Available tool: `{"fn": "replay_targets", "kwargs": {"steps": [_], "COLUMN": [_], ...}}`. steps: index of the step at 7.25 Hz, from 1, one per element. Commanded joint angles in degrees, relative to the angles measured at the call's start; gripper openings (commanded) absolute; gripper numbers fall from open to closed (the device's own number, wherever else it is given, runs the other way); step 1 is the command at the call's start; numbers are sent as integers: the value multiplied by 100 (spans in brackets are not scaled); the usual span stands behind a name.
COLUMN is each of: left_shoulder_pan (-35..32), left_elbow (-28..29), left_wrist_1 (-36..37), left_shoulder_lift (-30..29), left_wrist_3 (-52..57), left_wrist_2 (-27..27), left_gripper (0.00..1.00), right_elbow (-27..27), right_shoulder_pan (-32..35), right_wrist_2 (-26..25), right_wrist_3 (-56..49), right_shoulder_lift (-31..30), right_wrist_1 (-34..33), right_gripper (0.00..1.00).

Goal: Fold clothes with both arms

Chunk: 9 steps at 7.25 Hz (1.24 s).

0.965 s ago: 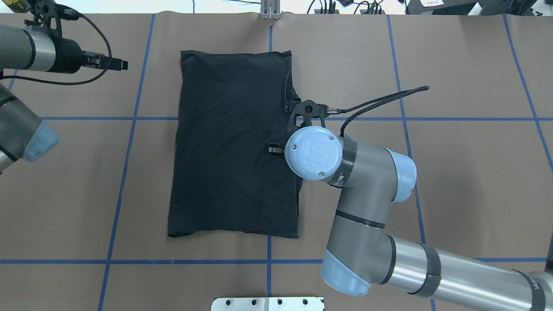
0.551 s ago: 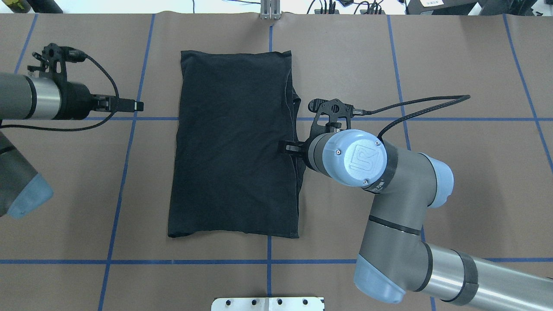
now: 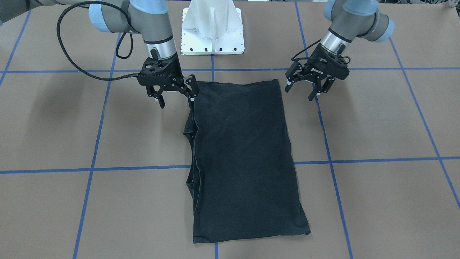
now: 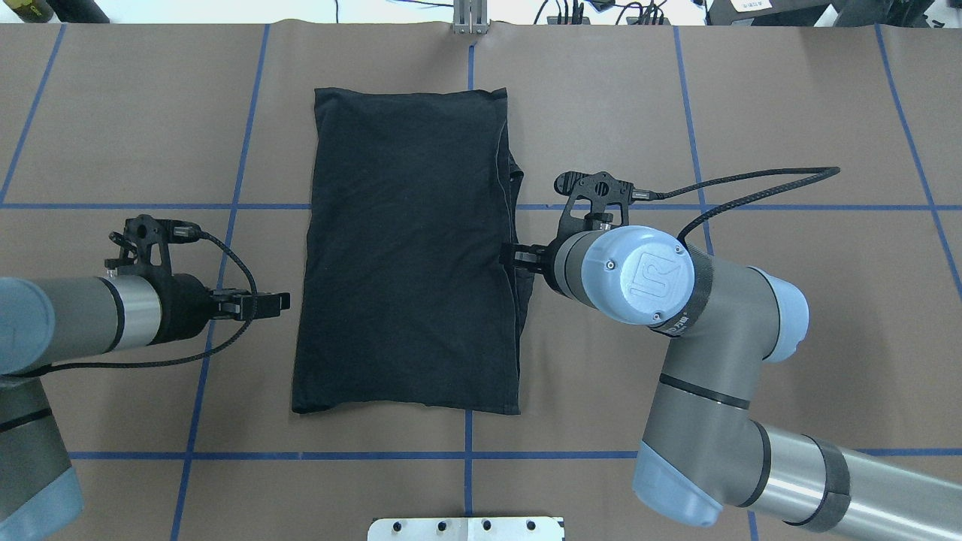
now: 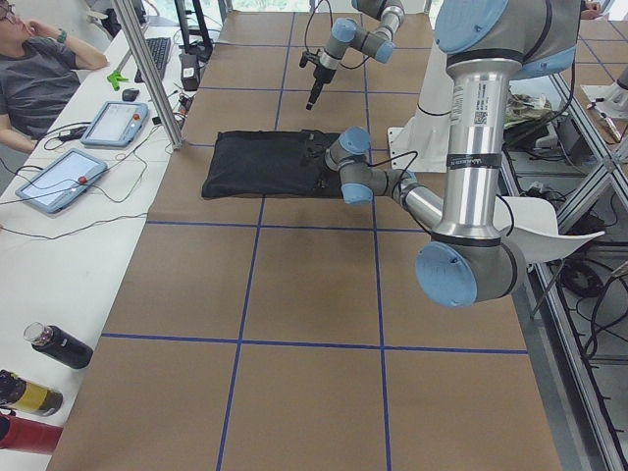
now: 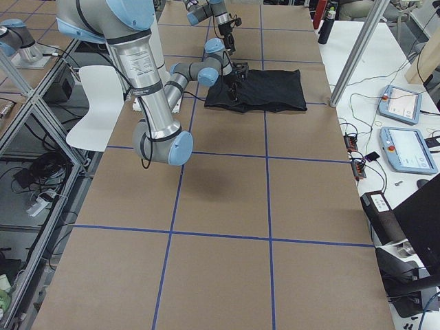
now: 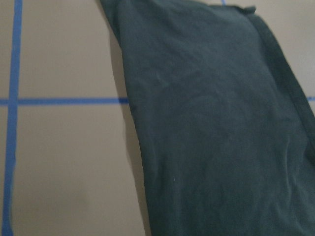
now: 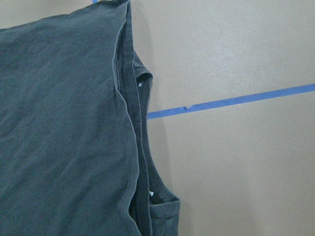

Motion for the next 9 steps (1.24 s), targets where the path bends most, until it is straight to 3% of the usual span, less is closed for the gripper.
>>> {"fn": "replay_targets", "kwargs": {"steps": [1, 3, 5, 7, 9], "left_shoulder_pan": [823, 1107, 1142, 1247, 1362], "left_elbow": [-39, 66, 381, 401, 357], "left_wrist_1": [307, 315, 307, 307, 307], "left_shoulder_lift": [2, -6, -198, -323, -314], "left_wrist_3": [-613, -932, -941, -993, -1011], "left_wrist_2": [808, 1065, 1093, 1075, 1075], "left_gripper": [100, 97, 77, 68, 68], "right_elbow": [1, 1, 1, 1, 1], "right_shoulder_pan": [0, 0, -8, -8, -8], "right_wrist_2": [-8, -17, -17, -17, -17], "right_wrist_3": [3, 3, 3, 3, 3], "right_shoulder_lift": [-37, -37, -37, -37, -37], "right_wrist_1": [1, 1, 1, 1, 1], "right_gripper": [100, 100, 100, 100, 100]}}
